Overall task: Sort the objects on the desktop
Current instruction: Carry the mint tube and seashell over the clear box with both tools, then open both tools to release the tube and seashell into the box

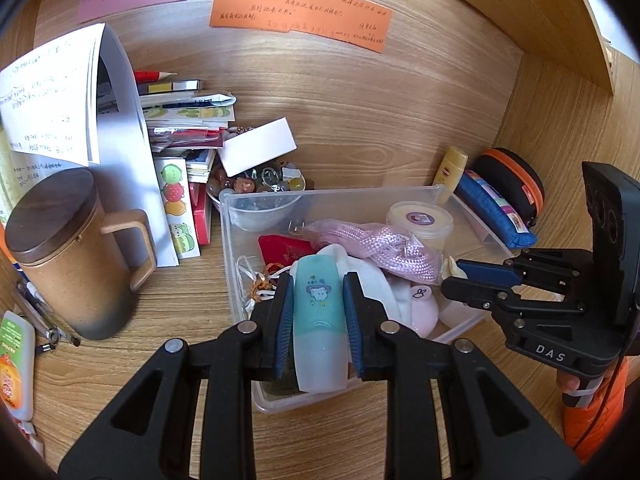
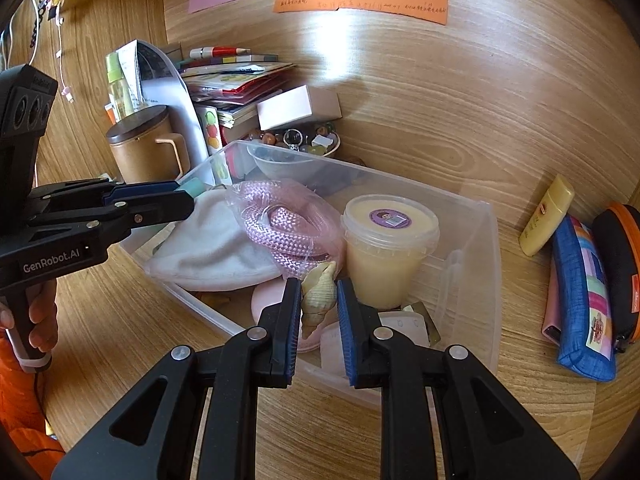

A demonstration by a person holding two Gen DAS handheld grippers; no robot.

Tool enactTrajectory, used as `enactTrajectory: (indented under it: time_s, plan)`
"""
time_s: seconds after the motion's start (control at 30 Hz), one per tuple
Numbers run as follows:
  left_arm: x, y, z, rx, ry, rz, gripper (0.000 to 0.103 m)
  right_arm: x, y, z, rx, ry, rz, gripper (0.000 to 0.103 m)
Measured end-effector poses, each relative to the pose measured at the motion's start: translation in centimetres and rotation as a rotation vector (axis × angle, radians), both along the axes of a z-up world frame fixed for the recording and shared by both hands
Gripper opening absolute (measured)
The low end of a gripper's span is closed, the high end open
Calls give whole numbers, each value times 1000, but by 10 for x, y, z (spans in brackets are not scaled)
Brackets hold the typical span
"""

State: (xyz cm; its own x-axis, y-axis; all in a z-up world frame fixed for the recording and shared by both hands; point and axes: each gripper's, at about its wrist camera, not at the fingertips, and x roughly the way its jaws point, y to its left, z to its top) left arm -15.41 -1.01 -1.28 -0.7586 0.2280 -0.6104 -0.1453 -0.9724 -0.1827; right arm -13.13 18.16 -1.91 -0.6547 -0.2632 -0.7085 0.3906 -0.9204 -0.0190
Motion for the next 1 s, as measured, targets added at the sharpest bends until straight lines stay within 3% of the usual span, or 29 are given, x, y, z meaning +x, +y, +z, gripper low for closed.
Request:
enactTrajectory:
  time_s: [0.27, 0.43, 0.57, 0.67, 0.8, 1.0]
  plan:
    - [-3, -5, -4, 35, -12, -4, 25, -2, -2, 0, 15, 19, -6, 16]
    - [-2, -7, -3, 32, -4, 16, 42, -3, -2, -1, 15, 16, -6, 16]
    - [-2, -9, -2, 46, 2, 14, 46, -2, -2, 0, 14, 19, -5, 17]
    - [-1, -9, 0, 37, 14, 24, 53, -1, -2, 2, 15, 26, -7, 22]
    - [2, -9, 4, 30, 32, 28, 55, 2, -1, 6, 15, 45, -12, 31]
    - [7, -9, 11, 14, 49, 47, 56, 7, 2, 13, 13, 71, -26, 34]
